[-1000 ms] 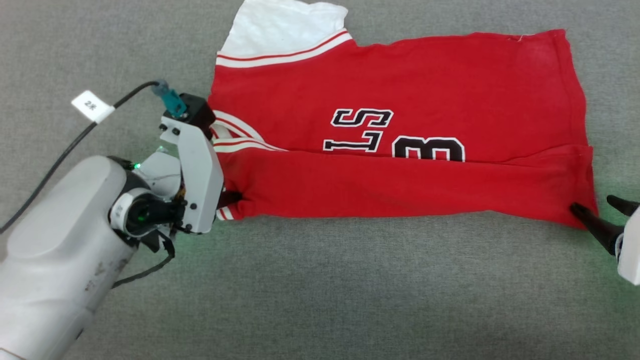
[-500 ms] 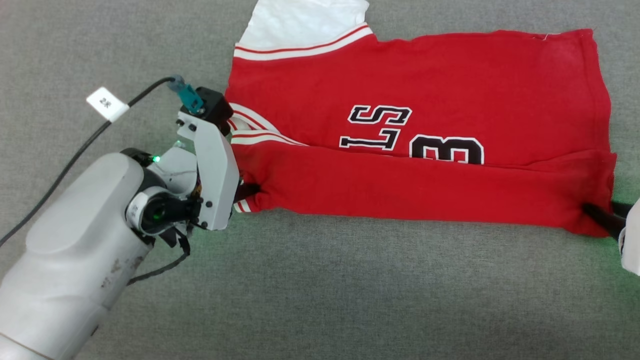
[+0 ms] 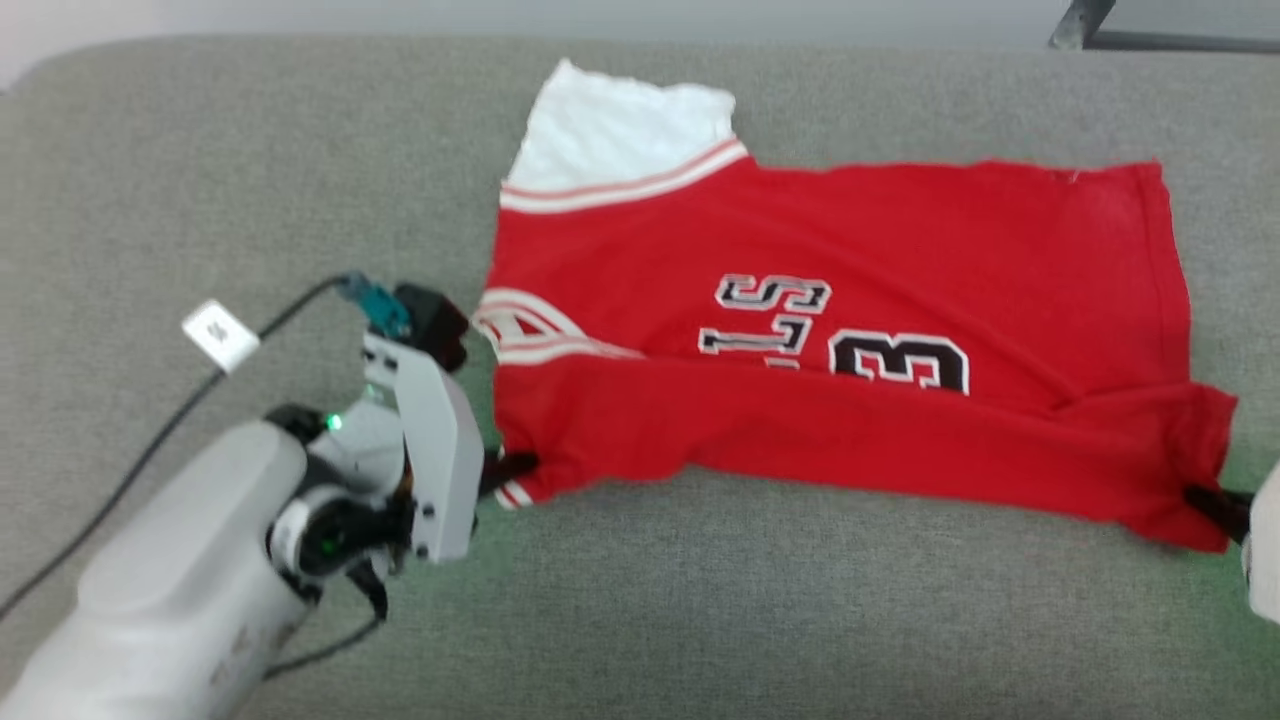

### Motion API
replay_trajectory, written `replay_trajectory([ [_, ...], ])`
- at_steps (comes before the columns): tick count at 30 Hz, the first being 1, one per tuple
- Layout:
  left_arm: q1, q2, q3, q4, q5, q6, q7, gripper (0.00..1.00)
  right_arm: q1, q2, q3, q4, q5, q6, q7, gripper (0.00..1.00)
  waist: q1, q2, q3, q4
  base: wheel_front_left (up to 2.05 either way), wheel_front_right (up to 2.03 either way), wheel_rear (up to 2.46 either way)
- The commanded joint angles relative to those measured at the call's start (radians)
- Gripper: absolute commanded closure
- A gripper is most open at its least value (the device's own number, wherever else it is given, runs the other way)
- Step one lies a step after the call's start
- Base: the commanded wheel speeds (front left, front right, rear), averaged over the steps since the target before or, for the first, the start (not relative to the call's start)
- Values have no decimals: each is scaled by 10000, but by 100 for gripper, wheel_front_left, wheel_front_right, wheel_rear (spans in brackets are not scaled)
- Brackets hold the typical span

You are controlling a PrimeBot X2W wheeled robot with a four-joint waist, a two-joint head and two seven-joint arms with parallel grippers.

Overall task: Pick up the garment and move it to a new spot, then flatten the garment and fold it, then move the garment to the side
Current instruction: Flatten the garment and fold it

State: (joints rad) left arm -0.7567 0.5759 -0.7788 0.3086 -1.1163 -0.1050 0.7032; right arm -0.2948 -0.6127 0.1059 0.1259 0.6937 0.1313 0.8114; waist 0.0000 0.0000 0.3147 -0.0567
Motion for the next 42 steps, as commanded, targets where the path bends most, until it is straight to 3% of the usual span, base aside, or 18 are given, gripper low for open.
replay_trajectory([
  [1,295,89,-14,-249,-38,67,-64,100,276,-77,-62,-76,107,-10,51,100,0,0,-266,111,0,0,0],
  [12,2491,1369,166,-3333,-186,1122,-669,100,1693,-152,-693,-871,166,-10,171,100,0,0,-441,187,0,0,0],
  [17,3069,1651,274,-4191,-103,1568,-997,100,2012,-59,-991,-1103,154,-10,218,100,0,0,-437,200,0,0,0],
  [19,3168,1648,347,-4374,-108,1645,-1177,94,2035,56,-1177,-1203,83,-10,15,43,0,0,-456,219,0,0,0],
  [20,3209,1620,407,-4433,-70,1686,-1323,74,2024,125,-1309,-1212,17,-10,-93,0,0,0,-466,238,0,0,0],
  [22,3331,1518,582,-4490,-29,1814,-1715,46,2070,230,-1545,-1380,-87,-10,-367,0,0,0,-514,259,0,0,0],
  [23,3380,1487,687,-4548,18,1871,-1962,8,2103,295,-1724,-1449,-117,-10,-557,0,0,0,-523,263,0,0,0],
  [24,3456,1448,834,-4593,35,1970,-2260,0,2129,368,-1864,-1545,-183,-10,-743,0,0,0,-524,264,0,0,0],
  [28,3884,1437,1461,-4728,530,2494,-3741,0,1985,707,-2465,-1972,-725,-10,-1868,0,0,0,-511,277,0,0,0],
  [34,4384,1025,2469,-4594,1179,3057,-6281,0,1476,1453,-2565,-2268,-1592,-10,-3775,0,0,0,-485,349,0,0,0],
  [38,4049,755,2847,-4265,1744,2969,-7630,0,1014,2099,-2581,-2105,-2244,-10,-5264,0,0,0,-444,347,0,0,0],
  [42,3122,631,3065,-3632,2129,2676,-8213,0,612,2751,-2349,-1809,-2729,-9,-6464,0,0,0,-323,208,0,0,0],
])
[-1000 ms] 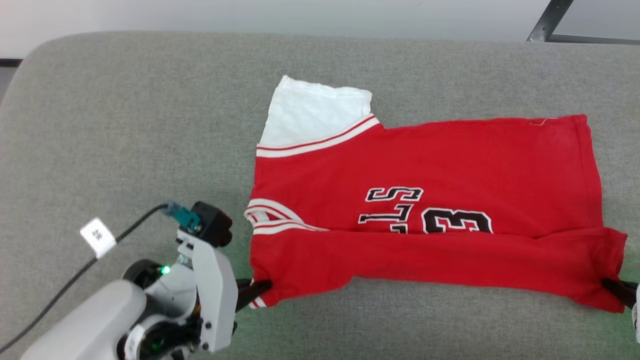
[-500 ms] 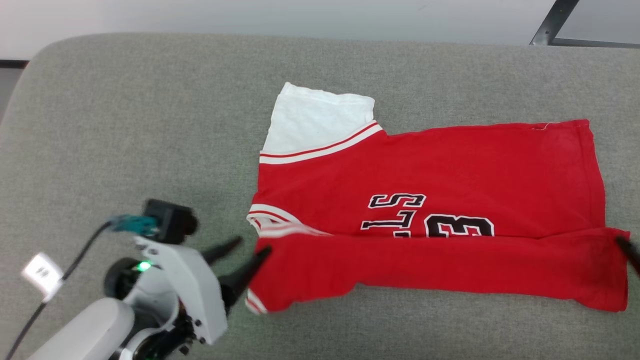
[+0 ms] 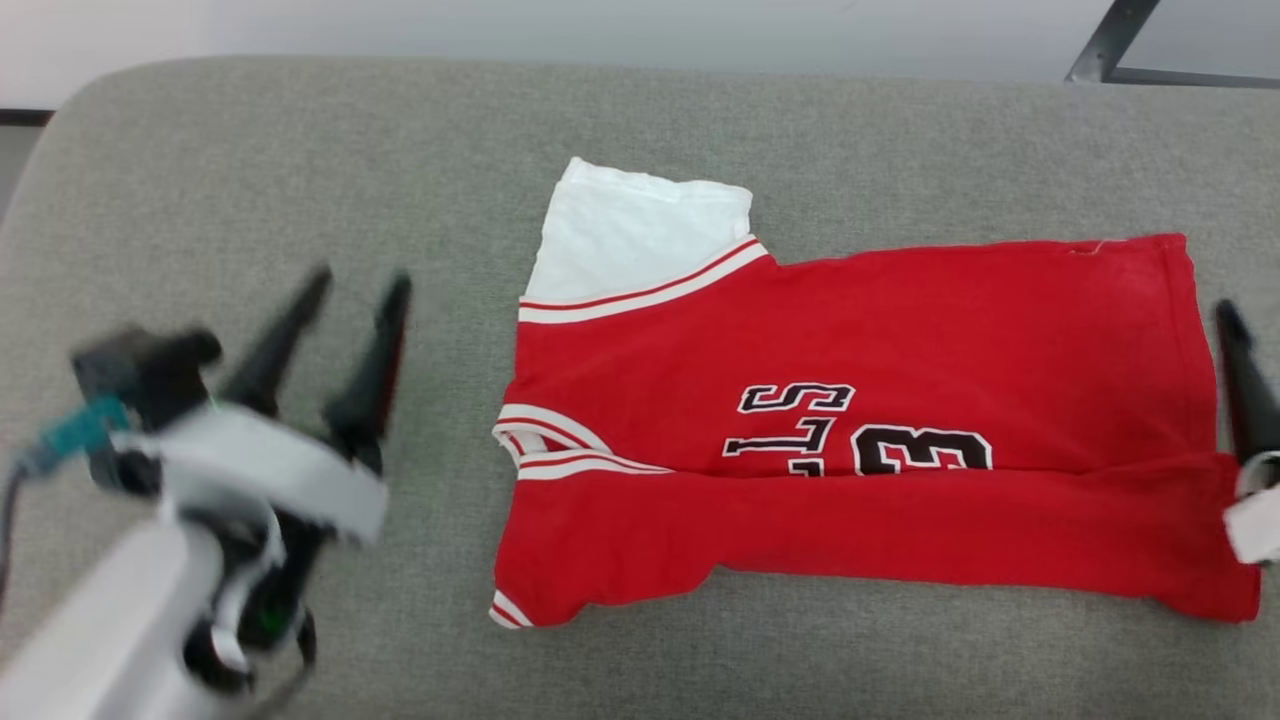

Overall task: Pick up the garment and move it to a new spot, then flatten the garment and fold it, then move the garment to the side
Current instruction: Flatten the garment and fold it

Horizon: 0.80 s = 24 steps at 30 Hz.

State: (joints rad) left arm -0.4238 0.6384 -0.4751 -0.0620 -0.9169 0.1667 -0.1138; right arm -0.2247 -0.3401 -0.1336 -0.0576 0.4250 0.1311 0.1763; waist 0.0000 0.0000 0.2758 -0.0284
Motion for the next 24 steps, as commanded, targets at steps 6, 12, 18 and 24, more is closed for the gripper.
replay_trajectory([
  [6,-2896,69,-167,1468,730,-846,548,0,-664,760,279,416,-409,-8,-1267,0,0,0,471,-643,0,0,0],
  [12,-5399,-176,-569,3358,1179,-1741,1297,0,-1079,1091,571,760,-395,-8,-1792,0,0,0,972,-1390,0,0,0],
  [18,-7513,-653,-1187,6122,1522,-2569,2038,0,-1454,1371,1026,1114,-275,-8,-2253,0,0,0,1498,-2211,0,0,0],
  [24,-8599,-864,-2381,8603,1640,-2927,4123,0,-1696,1510,1389,1436,-130,-8,-2534,0,0,0,1720,-2724,0,0,0],
])
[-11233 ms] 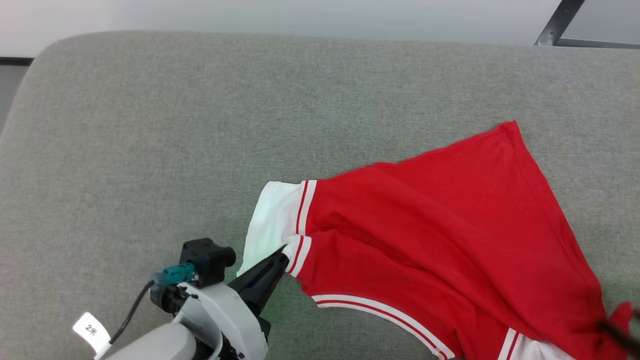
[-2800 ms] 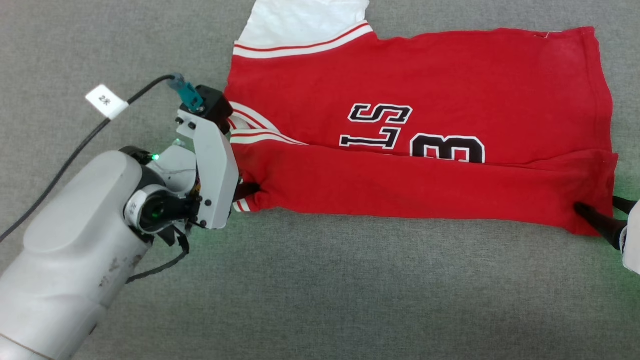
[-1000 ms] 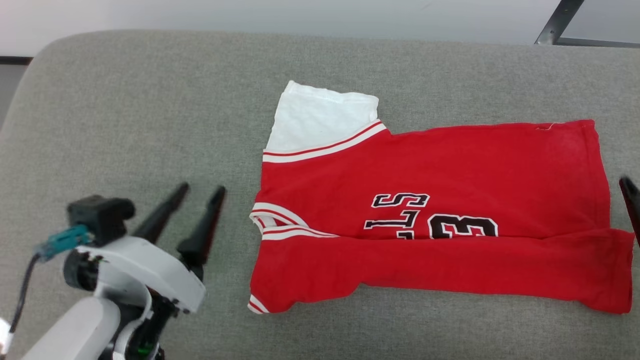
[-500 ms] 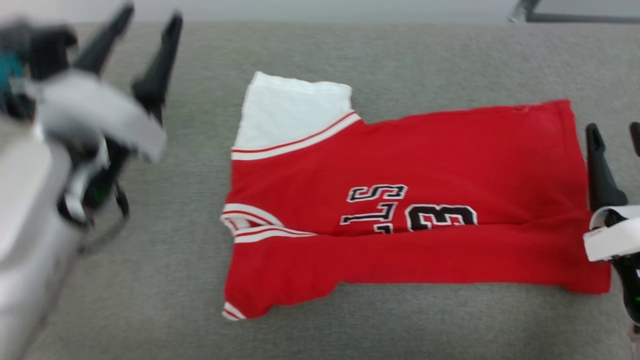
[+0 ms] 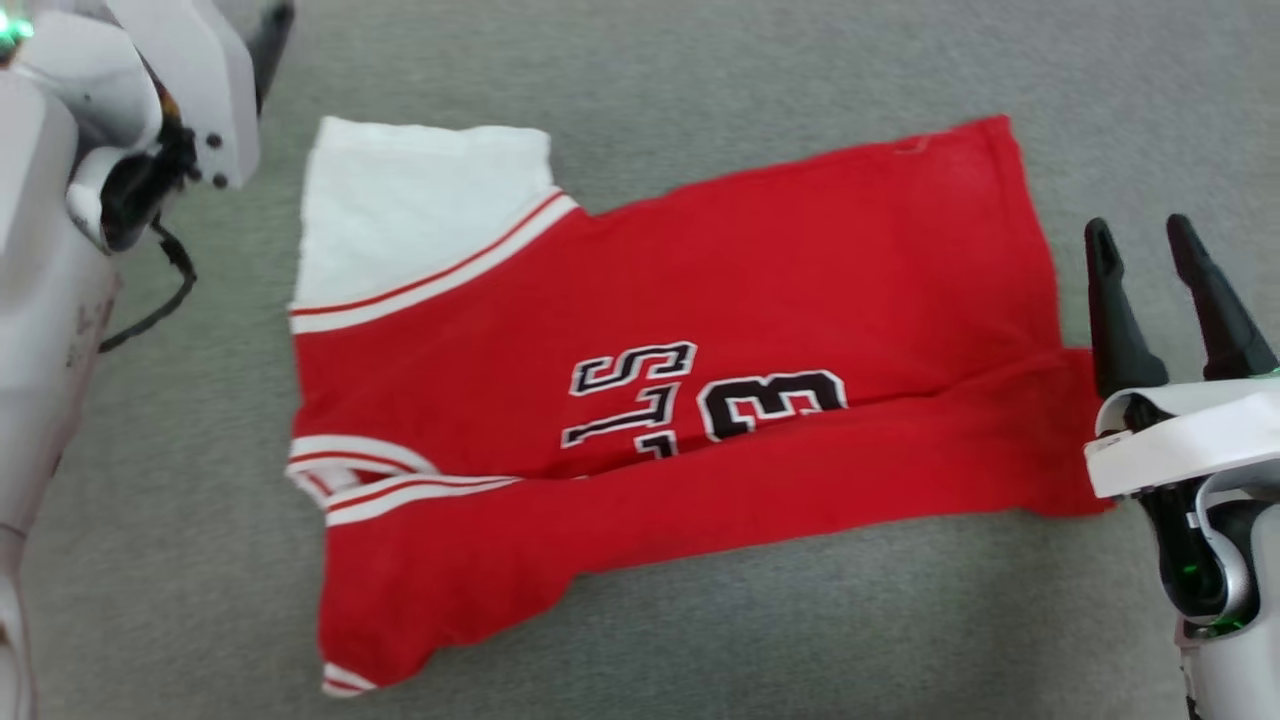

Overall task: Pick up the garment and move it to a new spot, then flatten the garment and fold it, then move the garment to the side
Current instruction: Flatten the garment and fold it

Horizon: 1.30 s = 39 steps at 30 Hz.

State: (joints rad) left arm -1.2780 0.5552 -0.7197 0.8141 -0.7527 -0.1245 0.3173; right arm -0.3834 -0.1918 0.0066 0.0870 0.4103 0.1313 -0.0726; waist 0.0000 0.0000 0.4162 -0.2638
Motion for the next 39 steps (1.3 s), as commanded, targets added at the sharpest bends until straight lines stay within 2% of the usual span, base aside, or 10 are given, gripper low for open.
replay_trajectory([
  [1,-190,-73,-70,116,-170,-49,271,0,-134,22,36,34,22,-10,-66,0,0,0,321,-416,0,0,0],
  [6,-414,92,-965,563,-1083,-56,2732,0,-171,-13,243,237,132,-10,-106,0,0,0,329,-540,0,0,0],
  [10,-504,179,-1477,450,-1648,-61,3841,0,-209,-47,379,323,227,-10,-122,0,0,0,387,-564,0,0,0],
  [28,-571,140,-2446,997,-2504,-65,4143,0,-419,-243,725,269,503,-10,27,0,0,0,791,-643,0,0,0],
  [29,-538,68,-2432,1051,-2628,-65,4224,3,-434,-246,740,263,524,-10,40,0,0,0,814,-643,0,0,0],
  [31,-518,-24,-2471,1057,-2804,-65,4337,49,-476,-273,777,260,536,-10,91,0,0,0,859,-639,0,0,0],
  [32,-540,-40,-2506,1039,-2853,-65,4364,61,-523,-303,804,264,551,-10,102,0,0,0,882,-635,0,0,0],
  [33,-535,-54,-2559,976,-2916,-67,4403,88,-592,-360,838,273,545,-10,180,0,0,0,900,-632,0,0,0],
  [34,-530,-39,-2596,934,-2970,-67,4417,100,-661,-423,873,285,532,-10,247,0,0,0,914,-626,0,0,0],
  [39,-561,25,-2699,775,-3238,-66,4252,100,-1348,-1066,1458,490,590,-10,1323,0,0,0,954,-522,0,0,0],
])
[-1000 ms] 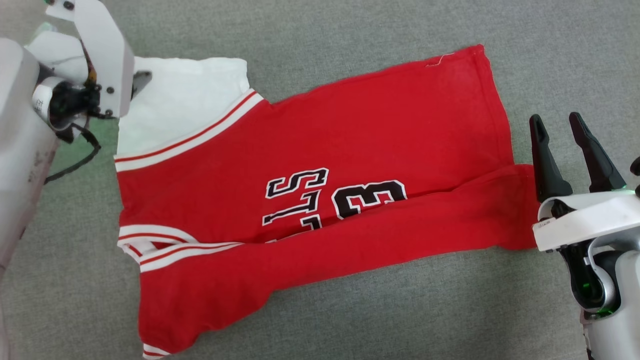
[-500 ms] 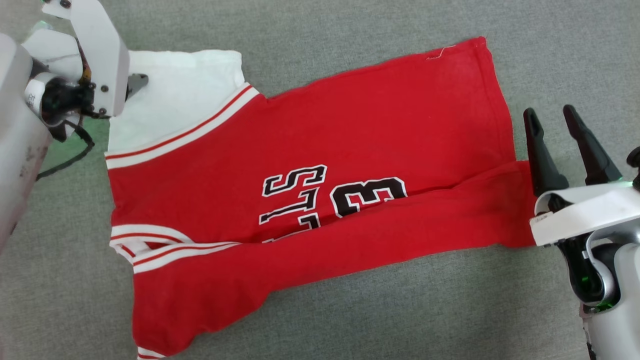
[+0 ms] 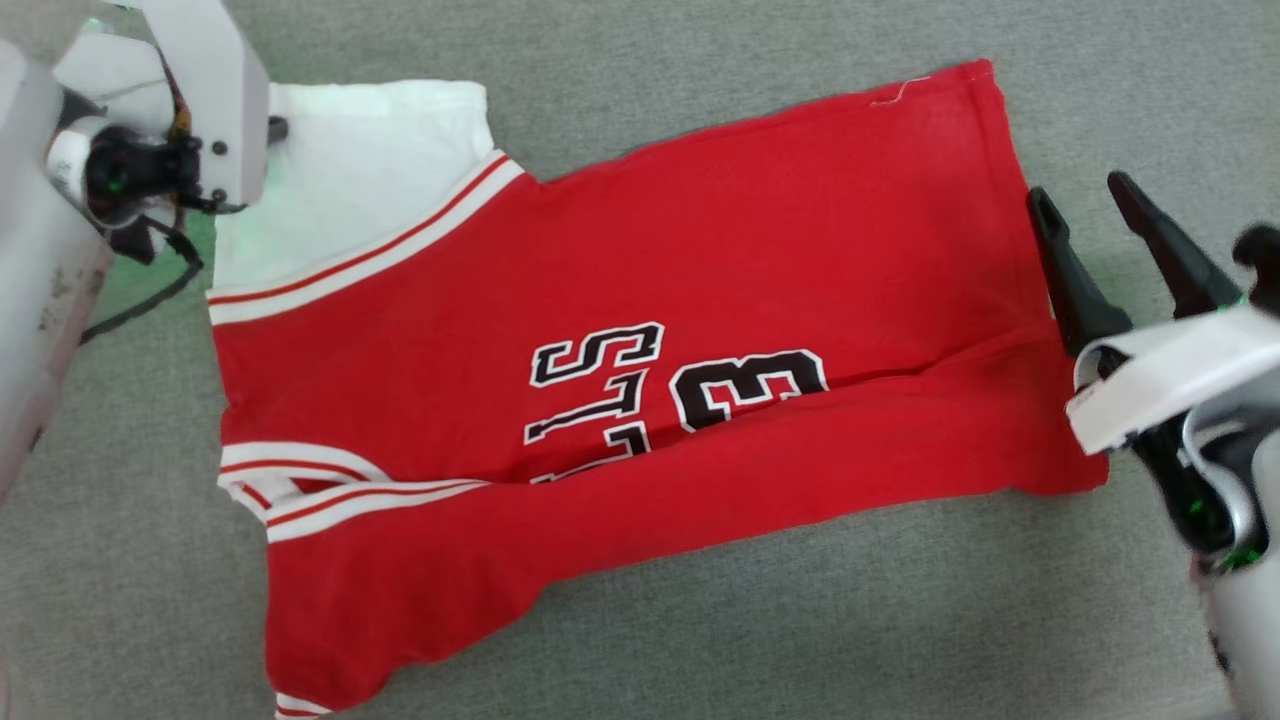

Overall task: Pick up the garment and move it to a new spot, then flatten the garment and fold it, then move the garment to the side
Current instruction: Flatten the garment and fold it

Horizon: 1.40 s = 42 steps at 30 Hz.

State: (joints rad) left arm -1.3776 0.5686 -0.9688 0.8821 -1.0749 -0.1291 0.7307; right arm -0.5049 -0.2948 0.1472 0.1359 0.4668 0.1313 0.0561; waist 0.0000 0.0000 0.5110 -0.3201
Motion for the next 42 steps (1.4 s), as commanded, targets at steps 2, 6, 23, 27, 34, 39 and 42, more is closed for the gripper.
replay_trajectory([
  [2,402,-139,-292,-4,-96,-21,34,100,-584,-406,404,118,173,-10,789,0,0,0,14,138,0,0,0],
  [6,373,-295,-447,-256,-272,-21,-195,100,-1718,-1197,1000,537,639,-10,2668,0,0,0,-13,419,0,0,0],
  [23,-246,-674,-1403,-1311,-905,-20,-1266,100,-5694,-1878,2000,5328,1565,-10,6873,0,0,0,381,1632,0,0,0],
  [27,-300,-714,-1603,-1423,-1038,-20,-1423,100,-5820,-1741,2213,5809,1788,-9,6595,0,0,0,373,1744,0,0,0],
  [34,-271,-777,-2002,-1720,-1423,-21,-2073,100,-5749,-1927,2792,6382,2109,-4,5743,100,0,0,50,1892,0,0,0],
  [39,48,-689,-2259,-2117,-1643,-21,-3115,100,-5278,-2217,3299,6276,2302,-4,4585,100,0,0,-621,2067,0,0,0],
  [42,294,-479,-2420,-2593,-1768,-21,-3790,100,-4788,-2542,3590,5971,2472,-4,3928,100,0,0,-1116,2194,0,0,0],
])
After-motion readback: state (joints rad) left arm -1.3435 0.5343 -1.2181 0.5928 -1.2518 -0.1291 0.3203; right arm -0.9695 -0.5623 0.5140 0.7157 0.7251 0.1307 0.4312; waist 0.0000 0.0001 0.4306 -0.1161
